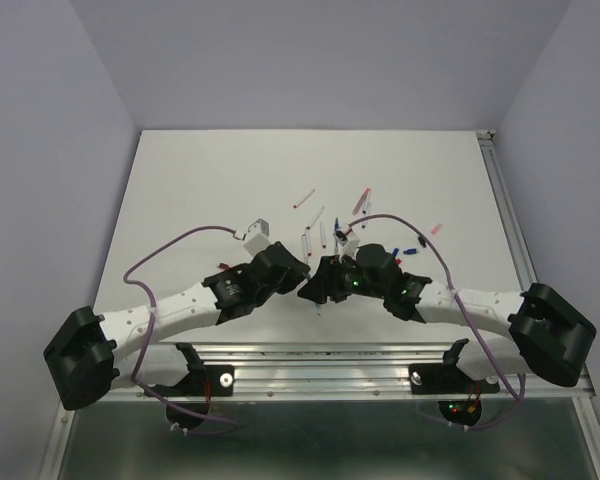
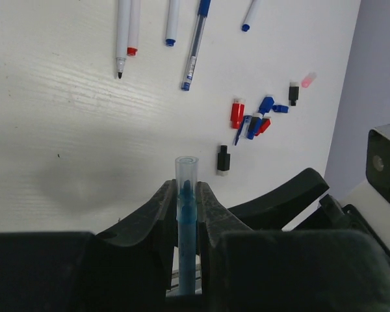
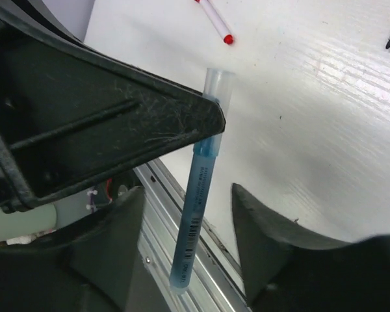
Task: Open the pen caps
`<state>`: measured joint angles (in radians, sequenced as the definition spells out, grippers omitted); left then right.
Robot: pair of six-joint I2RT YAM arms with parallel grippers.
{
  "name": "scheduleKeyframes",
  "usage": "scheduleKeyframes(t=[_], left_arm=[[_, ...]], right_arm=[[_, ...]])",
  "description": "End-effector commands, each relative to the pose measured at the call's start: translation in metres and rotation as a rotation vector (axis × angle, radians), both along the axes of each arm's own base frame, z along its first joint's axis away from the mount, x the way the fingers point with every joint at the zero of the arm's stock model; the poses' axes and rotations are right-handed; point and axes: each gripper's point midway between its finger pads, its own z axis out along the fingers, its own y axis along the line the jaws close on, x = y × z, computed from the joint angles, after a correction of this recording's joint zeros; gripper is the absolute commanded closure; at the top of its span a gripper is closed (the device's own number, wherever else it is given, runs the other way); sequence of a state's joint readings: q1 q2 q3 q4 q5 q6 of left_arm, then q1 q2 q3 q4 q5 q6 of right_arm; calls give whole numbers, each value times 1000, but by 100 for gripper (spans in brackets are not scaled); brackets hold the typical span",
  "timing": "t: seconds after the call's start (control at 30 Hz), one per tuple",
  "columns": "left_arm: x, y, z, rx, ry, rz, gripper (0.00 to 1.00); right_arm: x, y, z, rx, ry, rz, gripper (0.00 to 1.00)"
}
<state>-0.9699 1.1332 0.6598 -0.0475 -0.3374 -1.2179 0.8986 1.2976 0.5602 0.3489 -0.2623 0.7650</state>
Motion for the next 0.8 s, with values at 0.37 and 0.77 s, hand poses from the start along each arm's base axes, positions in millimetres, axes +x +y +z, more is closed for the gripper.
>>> scheduleKeyframes(t=[0.37,0.77], left_arm=[[55,22,34,9,-203,286,100],[153,63,62,48,-293,454,100]], right_arm=[[-54,26,17,98,92,120,99],[-146,13,17,190,194,238,99]])
